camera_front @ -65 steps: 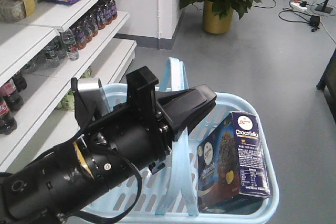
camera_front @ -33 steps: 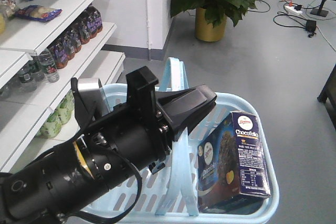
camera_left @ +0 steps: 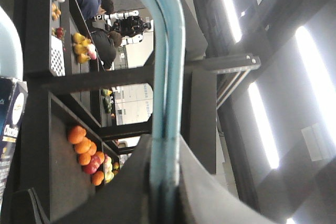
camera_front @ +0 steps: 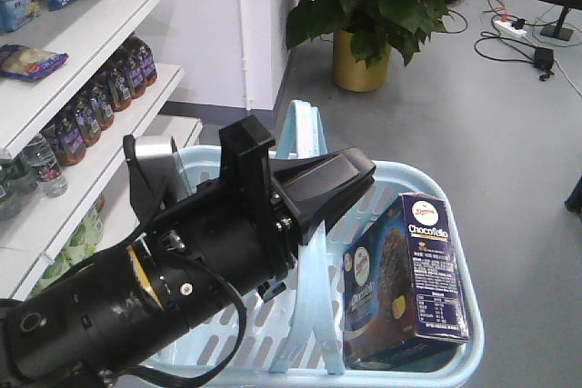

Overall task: Left arm holds basket, right arm returns cookies
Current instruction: 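Drive with the basket held in the left gripper toward the snack shelf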

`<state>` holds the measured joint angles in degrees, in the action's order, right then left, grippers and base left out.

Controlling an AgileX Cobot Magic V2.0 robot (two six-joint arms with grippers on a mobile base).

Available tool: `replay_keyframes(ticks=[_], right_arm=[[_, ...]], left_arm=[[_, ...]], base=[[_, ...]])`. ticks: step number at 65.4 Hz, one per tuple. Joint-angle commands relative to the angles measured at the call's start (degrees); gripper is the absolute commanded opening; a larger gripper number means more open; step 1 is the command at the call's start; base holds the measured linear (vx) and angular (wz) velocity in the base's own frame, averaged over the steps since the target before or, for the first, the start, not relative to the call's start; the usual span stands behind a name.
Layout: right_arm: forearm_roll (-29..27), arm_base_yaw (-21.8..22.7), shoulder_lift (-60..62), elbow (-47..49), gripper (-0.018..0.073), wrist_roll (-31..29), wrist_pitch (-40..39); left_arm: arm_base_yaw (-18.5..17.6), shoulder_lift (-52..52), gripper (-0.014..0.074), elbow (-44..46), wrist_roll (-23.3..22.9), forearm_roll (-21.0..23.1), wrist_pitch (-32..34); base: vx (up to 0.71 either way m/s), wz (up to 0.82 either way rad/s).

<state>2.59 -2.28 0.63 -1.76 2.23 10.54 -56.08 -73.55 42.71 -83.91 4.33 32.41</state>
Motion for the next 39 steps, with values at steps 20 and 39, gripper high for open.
replay_keyframes(ticks=[20, 39], right_arm=[[0.5, 0.0, 0.6, 0.0, -0.0008, 0.0, -4.3], [0.5, 0.0, 0.6, 0.0, -0.0008, 0.0, -4.3]], left_arm=[[-0.3, 2.1, -0.0006, 1.9, 0.2, -0.5, 6.9], [-0.3, 2.1, -0.0006, 1.9, 0.2, -0.5, 6.9]], base=[[0.46, 0.03], [0.45, 0.02]])
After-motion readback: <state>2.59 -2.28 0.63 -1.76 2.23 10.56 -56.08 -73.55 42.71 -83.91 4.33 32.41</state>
